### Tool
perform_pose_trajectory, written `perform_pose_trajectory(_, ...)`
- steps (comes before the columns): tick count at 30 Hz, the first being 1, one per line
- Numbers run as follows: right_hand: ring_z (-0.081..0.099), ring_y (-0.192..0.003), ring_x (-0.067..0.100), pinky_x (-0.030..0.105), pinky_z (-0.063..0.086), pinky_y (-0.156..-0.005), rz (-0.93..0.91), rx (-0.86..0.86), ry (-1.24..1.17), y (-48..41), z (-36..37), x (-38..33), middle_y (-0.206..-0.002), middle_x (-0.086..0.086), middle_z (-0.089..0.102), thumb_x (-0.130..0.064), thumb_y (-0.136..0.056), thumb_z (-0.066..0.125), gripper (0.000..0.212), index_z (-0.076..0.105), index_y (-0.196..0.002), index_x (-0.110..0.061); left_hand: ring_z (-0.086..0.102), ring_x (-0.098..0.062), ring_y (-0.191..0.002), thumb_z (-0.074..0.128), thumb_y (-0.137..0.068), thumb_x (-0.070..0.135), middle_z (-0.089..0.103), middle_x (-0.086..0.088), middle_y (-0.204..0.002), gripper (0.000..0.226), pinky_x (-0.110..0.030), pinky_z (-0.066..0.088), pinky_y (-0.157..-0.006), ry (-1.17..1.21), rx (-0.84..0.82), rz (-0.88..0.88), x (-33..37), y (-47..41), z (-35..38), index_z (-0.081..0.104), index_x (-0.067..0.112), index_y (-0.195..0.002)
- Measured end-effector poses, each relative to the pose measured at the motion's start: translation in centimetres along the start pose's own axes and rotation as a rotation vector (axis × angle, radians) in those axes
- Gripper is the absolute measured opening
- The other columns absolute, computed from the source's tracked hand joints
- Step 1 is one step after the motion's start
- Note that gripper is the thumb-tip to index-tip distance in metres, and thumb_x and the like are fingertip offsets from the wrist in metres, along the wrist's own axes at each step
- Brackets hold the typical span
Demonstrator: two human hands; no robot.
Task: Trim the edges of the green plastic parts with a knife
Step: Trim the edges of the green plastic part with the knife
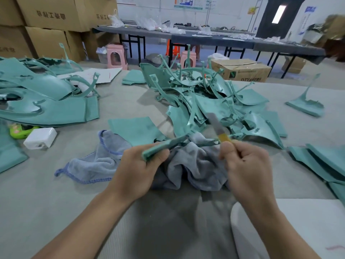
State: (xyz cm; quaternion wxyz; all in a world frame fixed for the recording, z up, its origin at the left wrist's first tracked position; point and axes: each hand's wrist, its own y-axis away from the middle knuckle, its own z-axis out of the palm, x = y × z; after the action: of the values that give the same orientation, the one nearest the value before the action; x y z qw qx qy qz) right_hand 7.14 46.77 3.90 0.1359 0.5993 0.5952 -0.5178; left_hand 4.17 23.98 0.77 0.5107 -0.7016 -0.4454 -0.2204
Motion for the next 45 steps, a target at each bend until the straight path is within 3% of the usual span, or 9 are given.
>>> perform_pose_trajectory(4, 0.07, -0.09, 0.004, 0.033, 0.054, -0.08, 0.049, 0.035, -0.222, -0.3, -0.4, 0.3, -0.092, -0.017, 0.076, -0.024, -0.1, 0.064, 0.022, 0.079, -0.09, -0.037, 0.068, 0.003, -0.1, 0.067, -0.087, 0.032, 0.074, 0.024, -0.103, 0.027, -0.017, 0.051, -0.086, 0.286, 0.197, -0.164, -0.3, -1.1, -0.2, 0.071, 0.054, -0.099)
perform_pose_trajectory(8, 0.037, -0.141, -0.011, 0.023, 0.031, -0.115, 0.028, -0.152, -0.328, -1.2, 1.4, -0.9, -0.14, -0.03, 0.054, -0.02, -0.098, 0.067, 0.03, 0.081, -0.09, -0.046, 0.068, -0.004, -0.108, 0.072, -0.077, 0.049, 0.074, 0.019, -0.113, 0.032, -0.033, 0.052, -0.096, 0.385, 0.27, -0.311, -1.0, -1.2, -0.5, 0.072, 0.041, -0.108)
perform_pose_trajectory(14, 0.072, -0.089, 0.004, 0.029, 0.058, -0.083, 0.189, -0.148, -0.317, -2.0, 2.5, -0.3, -0.089, -0.016, 0.078, -0.022, -0.1, 0.064, 0.034, 0.081, -0.084, -0.047, 0.071, -0.017, -0.108, 0.072, -0.084, 0.029, 0.076, 0.006, -0.114, 0.026, -0.038, 0.056, -0.09, 0.566, 0.332, -0.404, -0.8, -1.2, -0.1, 0.075, 0.036, -0.109)
perform_pose_trajectory(20, 0.074, -0.092, 0.013, 0.038, 0.059, -0.089, 0.329, -0.052, -0.387, -3.0, 2.6, 1.4, -0.088, -0.009, 0.079, -0.021, -0.1, 0.065, 0.024, 0.083, -0.088, -0.03, 0.075, -0.019, -0.095, 0.062, -0.094, 0.008, 0.078, 0.0, -0.106, 0.018, -0.033, 0.061, -0.067, 0.941, 0.522, -0.522, 0.0, -2.5, -1.2, 0.07, 0.017, -0.108)
perform_pose_trajectory(29, 0.067, -0.063, 0.008, 0.032, 0.052, -0.068, 0.198, 0.224, -0.267, -1.0, 0.8, 1.1, -0.066, -0.005, 0.073, -0.03, -0.101, 0.061, 0.026, 0.077, -0.081, -0.037, 0.071, -0.022, -0.095, 0.066, -0.073, -0.024, 0.078, -0.013, -0.094, 0.046, -0.029, 0.053, -0.083, 0.442, 0.001, -0.264, -2.3, -2.9, -5.4, 0.084, 0.017, -0.085)
perform_pose_trajectory(32, 0.054, -0.05, 0.008, 0.022, 0.044, -0.052, 0.062, 0.102, -0.257, 0.6, 1.1, -0.6, -0.056, 0.0, 0.064, -0.039, -0.096, 0.058, 0.029, 0.072, -0.075, -0.025, 0.052, -0.036, -0.08, 0.059, -0.064, -0.029, 0.063, -0.039, -0.083, 0.043, -0.044, 0.031, -0.071, 0.524, 0.022, -0.372, -3.3, -3.0, -5.4, 0.081, 0.005, -0.079)
perform_pose_trajectory(36, 0.052, -0.051, 0.005, 0.015, 0.034, -0.049, -0.052, -0.161, -0.055, 2.1, 3.1, -2.6, -0.053, -0.013, 0.059, -0.048, -0.093, 0.051, 0.036, 0.062, -0.064, -0.03, 0.07, -0.016, -0.07, 0.062, -0.045, -0.017, 0.073, -0.004, -0.065, 0.039, -0.023, 0.053, -0.066, 0.562, 0.07, -0.346, -3.3, -3.0, -5.1, 0.077, 0.017, -0.054)
perform_pose_trajectory(41, 0.054, -0.053, 0.005, 0.019, 0.039, -0.053, -0.055, -0.419, 0.04, 2.1, 4.2, -3.1, -0.051, -0.015, 0.057, -0.034, -0.102, 0.054, 0.04, 0.062, -0.064, -0.029, 0.071, -0.012, -0.07, 0.053, -0.056, -0.038, 0.073, -0.003, -0.063, 0.06, -0.02, 0.056, -0.072, 0.533, 0.054, -0.323, -4.0, -3.0, -5.0, 0.077, 0.017, -0.052)
perform_pose_trajectory(45, 0.055, -0.057, 0.004, 0.02, 0.036, -0.051, 0.02, -0.312, 0.095, 1.3, 3.6, -2.7, -0.051, -0.016, 0.058, -0.038, -0.099, 0.056, 0.038, 0.064, -0.061, -0.04, 0.071, -0.012, -0.069, 0.046, -0.057, -0.041, 0.073, -0.004, -0.062, 0.067, -0.019, 0.056, -0.074, 0.532, 0.051, -0.298, -4.2, -3.0, -4.6, 0.077, 0.018, -0.052)
